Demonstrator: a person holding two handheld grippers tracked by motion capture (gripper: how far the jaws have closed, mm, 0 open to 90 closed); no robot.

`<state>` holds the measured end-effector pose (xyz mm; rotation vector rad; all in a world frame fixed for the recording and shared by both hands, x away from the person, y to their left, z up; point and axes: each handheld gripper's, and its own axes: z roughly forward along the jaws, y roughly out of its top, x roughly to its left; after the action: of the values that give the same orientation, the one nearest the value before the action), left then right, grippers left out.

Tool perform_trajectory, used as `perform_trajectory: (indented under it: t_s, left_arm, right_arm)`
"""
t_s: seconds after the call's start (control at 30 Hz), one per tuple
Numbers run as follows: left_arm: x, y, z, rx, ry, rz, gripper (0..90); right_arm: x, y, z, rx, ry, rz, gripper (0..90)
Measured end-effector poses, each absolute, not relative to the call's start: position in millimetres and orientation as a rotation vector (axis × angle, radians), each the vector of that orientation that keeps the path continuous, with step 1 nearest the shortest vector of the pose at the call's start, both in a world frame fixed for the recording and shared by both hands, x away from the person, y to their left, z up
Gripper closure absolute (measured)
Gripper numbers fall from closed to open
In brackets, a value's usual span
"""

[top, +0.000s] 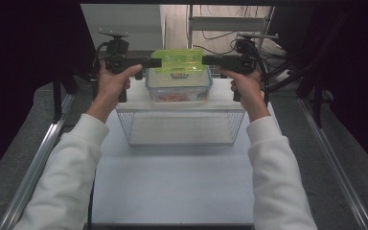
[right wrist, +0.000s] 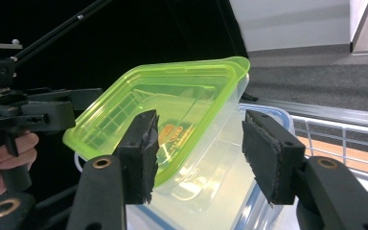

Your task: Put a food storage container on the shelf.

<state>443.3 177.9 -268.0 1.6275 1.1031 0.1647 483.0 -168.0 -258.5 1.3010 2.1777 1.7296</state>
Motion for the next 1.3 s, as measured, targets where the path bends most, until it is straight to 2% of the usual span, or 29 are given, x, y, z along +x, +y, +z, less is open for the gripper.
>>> perform_trajectory:
  t_s: [0.27, 0.63, 1.03, 1.3]
  left_arm:
    - [436, 185, -268, 1.617, 1.101, 0.158, 25.7]
    - [411, 199, -278, 1.602, 1.077, 0.136, 25.4]
    - [364, 218, -313, 1.739, 1.037, 0.071, 27.0]
    - [335, 210, -340, 1.869, 0.968, 0.05, 27.3]
  right_arm:
    - [471, -179, -254, 1.264, 2.202, 1.731, 46.0]
    - [450, -190, -266, 1.21, 2.242, 1.764, 44.8]
    - [422, -206, -289, 1.13, 2.391, 1.675, 44.2]
    - [399, -210, -315, 1.075, 2.471, 1.595, 43.8]
